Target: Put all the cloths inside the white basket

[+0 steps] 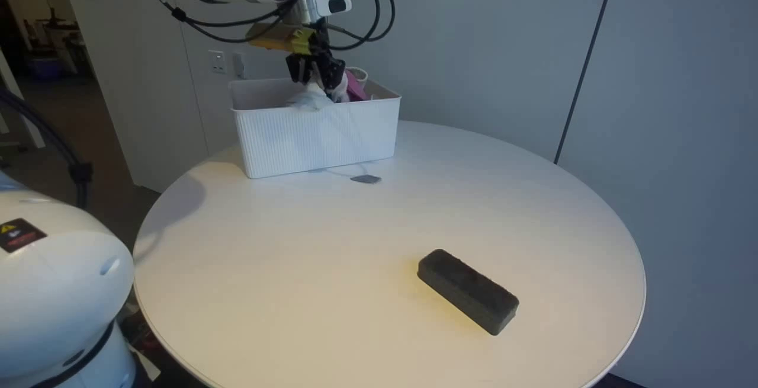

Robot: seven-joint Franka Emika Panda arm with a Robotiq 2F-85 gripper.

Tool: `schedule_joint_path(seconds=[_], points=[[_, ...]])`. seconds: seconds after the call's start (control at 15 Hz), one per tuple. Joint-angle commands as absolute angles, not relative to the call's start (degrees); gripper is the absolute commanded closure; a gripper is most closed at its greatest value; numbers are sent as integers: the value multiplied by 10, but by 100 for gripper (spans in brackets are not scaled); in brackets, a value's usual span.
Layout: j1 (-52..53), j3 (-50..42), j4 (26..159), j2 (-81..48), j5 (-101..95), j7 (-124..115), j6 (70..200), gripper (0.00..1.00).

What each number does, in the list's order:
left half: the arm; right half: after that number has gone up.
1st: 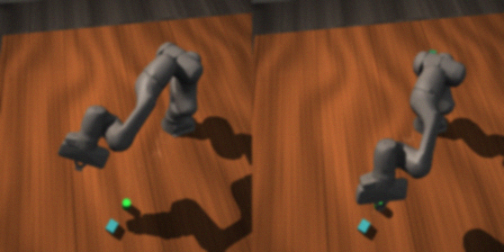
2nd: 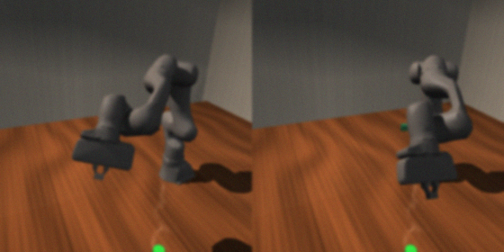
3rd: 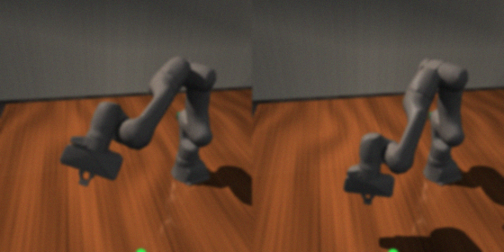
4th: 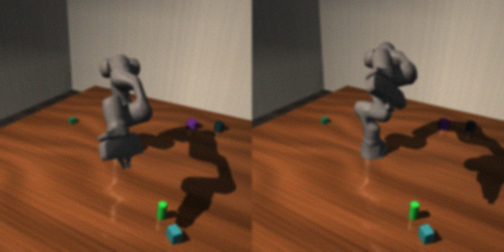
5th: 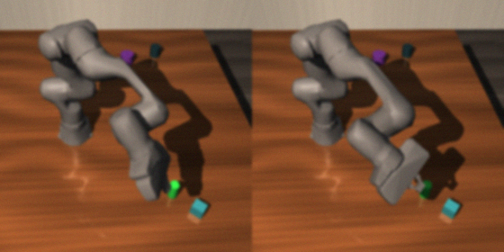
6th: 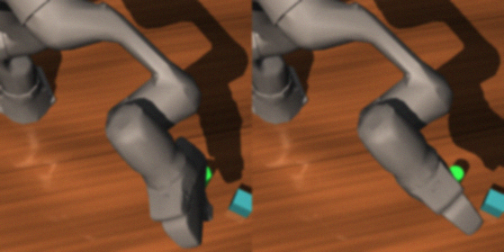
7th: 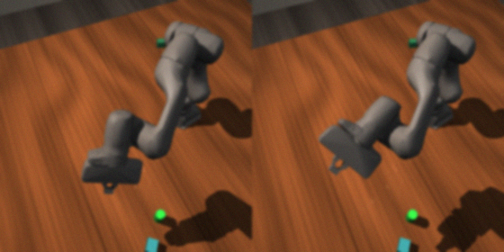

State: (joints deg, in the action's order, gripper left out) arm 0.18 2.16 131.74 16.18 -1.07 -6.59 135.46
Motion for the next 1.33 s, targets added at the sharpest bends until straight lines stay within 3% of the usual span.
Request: schedule_joint_path(seconds=[0.0, 0.27, 0.33, 0.4, 0.8, 1.07, 1.27], points=[[-9, 3, 1335, 137, -20, -26, 1350, 90], [-2, -13, 1306, 118, -5, 42, 1337, 90], [1, -14, 1297, 118, 2, 55, 1332, 40], [2, -17, 1290, 114, 9, 66, 1329, 39], [8, -35, 1227, 111, 92, 138, 1296, 1], [23, -56, 1164, 156, 240, 189, 1215, 0], [-7, -52, 1141, 202, 199, 110, 1244, 0]])
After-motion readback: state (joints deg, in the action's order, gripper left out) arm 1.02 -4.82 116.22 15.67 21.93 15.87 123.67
